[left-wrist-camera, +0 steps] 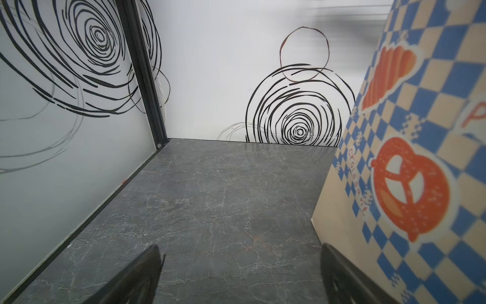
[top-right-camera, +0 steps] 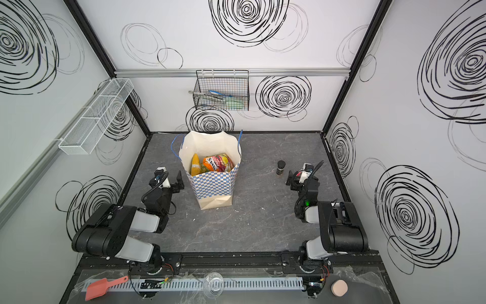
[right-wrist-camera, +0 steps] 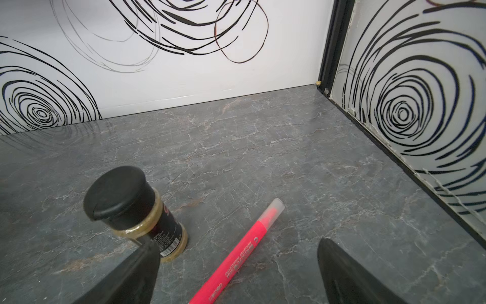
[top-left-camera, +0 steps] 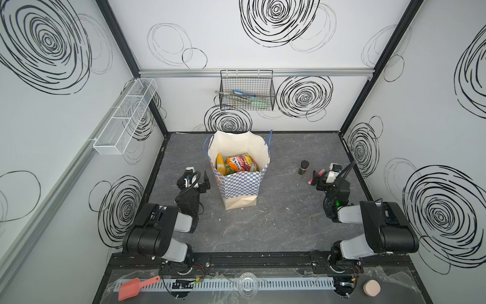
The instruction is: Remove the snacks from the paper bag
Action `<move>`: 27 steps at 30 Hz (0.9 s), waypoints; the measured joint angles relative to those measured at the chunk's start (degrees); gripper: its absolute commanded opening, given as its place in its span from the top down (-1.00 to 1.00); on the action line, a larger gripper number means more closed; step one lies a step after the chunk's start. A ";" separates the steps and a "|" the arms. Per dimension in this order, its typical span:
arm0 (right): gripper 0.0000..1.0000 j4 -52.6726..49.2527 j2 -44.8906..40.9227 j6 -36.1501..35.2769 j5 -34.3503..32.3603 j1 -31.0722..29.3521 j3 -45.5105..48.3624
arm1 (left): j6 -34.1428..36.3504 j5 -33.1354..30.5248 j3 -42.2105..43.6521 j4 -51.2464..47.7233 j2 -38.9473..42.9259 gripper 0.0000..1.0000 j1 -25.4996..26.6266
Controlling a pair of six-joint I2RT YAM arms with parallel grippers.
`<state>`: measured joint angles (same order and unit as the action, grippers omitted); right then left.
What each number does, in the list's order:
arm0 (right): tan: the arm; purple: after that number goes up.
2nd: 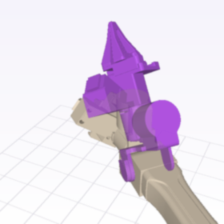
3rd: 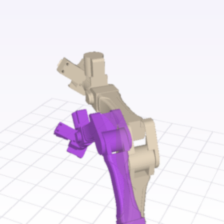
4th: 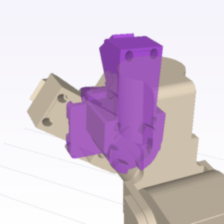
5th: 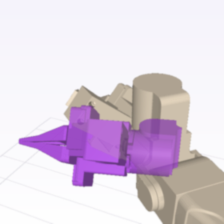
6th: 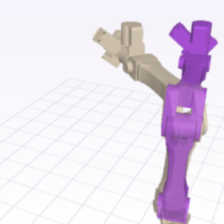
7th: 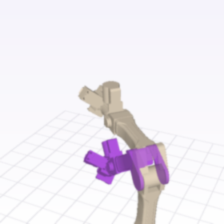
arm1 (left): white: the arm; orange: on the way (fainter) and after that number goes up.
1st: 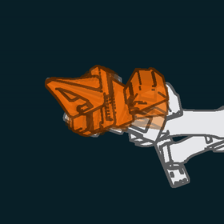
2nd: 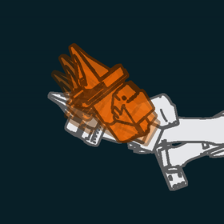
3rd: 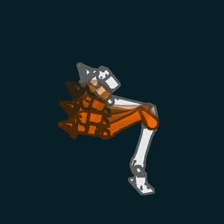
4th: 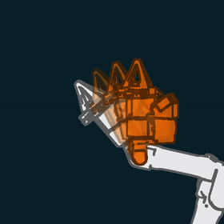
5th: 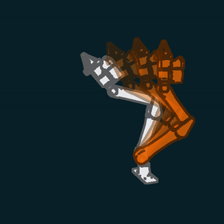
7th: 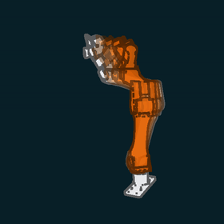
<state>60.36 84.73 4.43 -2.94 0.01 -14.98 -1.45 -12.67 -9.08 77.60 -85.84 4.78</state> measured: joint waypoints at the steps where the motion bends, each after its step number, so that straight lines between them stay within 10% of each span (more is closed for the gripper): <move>1: -0.95 0.00 0.00 0.00 0.00 0.00 0.00 | 0.00 0.02 0.00 0.02 0.02 -0.92 0.00; 27: -0.95 -2.86 -5.25 -1.29 -0.87 -1.66 0.70 | 0.00 0.37 0.00 0.02 0.00 -0.92 -0.07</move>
<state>57.49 79.48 3.14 -3.81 -1.65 -14.28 -1.45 -12.29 -9.08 77.62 -85.84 4.71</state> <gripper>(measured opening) 0.975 0.962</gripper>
